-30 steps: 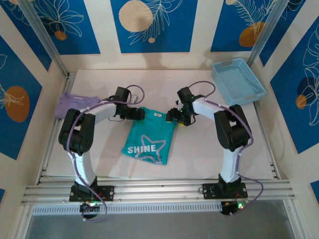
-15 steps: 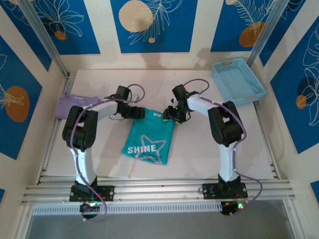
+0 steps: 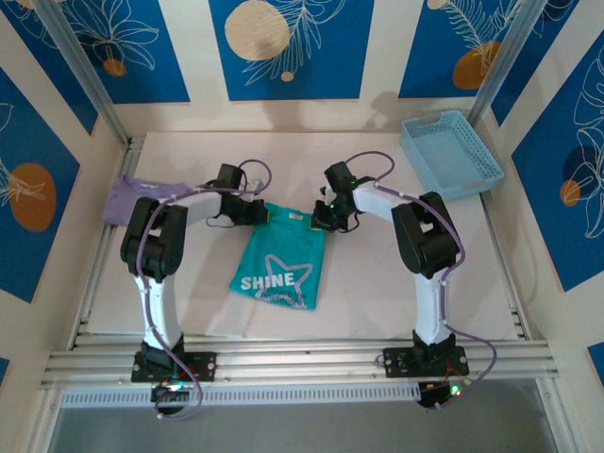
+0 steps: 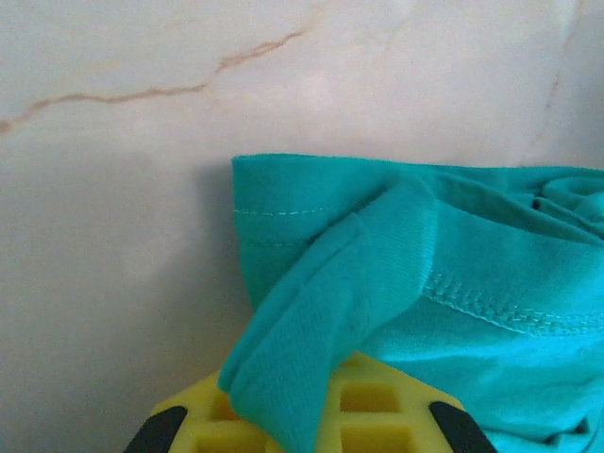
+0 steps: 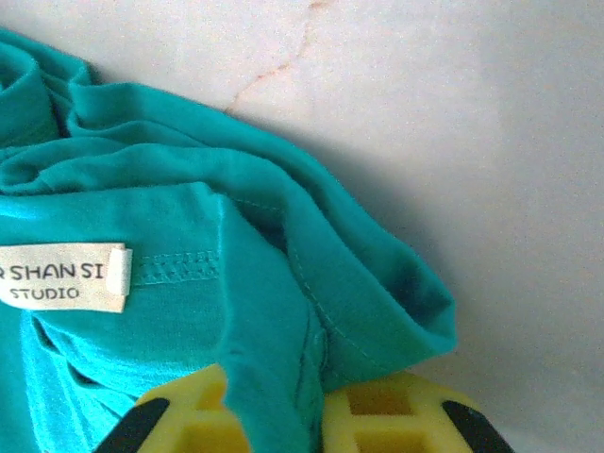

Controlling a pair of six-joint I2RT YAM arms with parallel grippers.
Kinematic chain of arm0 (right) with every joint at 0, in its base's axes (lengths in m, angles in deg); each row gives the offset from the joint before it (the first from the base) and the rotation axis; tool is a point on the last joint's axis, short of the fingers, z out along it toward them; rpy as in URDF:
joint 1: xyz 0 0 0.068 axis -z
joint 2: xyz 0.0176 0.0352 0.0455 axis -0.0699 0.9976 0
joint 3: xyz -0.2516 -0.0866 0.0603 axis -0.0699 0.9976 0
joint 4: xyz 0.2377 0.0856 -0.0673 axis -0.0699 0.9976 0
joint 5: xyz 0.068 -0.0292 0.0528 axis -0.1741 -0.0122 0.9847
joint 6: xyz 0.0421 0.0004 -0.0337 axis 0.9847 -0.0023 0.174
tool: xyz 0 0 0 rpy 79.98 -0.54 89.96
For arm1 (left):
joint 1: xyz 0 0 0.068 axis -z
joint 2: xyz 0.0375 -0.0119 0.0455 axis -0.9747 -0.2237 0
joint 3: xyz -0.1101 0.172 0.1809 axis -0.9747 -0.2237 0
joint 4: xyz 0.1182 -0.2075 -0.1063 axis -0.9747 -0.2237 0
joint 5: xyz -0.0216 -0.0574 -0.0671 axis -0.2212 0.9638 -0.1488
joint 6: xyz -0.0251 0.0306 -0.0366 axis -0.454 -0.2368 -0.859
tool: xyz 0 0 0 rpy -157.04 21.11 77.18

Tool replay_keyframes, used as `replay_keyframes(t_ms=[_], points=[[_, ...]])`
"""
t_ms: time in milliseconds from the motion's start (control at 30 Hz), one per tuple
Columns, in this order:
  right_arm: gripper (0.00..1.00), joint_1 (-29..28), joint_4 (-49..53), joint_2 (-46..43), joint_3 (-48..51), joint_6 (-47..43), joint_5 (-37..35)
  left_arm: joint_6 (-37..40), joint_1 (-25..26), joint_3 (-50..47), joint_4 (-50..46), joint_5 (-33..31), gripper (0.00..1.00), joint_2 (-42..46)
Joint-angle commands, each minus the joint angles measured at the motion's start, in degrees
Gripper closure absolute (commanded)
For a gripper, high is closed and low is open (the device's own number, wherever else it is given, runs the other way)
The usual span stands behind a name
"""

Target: Fold the inside-out t-shirt

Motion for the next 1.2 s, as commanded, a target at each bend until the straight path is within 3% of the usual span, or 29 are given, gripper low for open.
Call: replay_keyframes(t_ms=[0,300,600,700,933,1167], points=[[0.93,0.47,-3.84,-5.15,1.5,-0.94,1.29,-2.02,-0.95,-1.6,3.58,4.04,1.0,0.3],[0.99,2.71,-9.67,-14.02,2.64,-2.83,0.03,-10.03,-4.59,-6.25,19.53,5.58,1.0,9.82],[0.99,7.46,-9.4,-14.45,-12.54,-12.0,0.89,-12.41,-5.15,5.36,27.26,3.34,1.0,11.62],[0.98,8.14,-11.3,-16.23,-13.56,-15.75,2.34,-12.65,-5.13,4.45,33.15,2.31,1.0,14.01],[0.96,7.48,-19.02,-22.68,0.85,-17.02,6.25,-16.16,-4.07,-14.37,52.44,2.7,1.0,19.49],[0.96,2.59,-17.62,-30.53,16.81,-12.9,5.83,-21.37,-0.84,-39.98,66.71,3.45,1.0,28.86]])
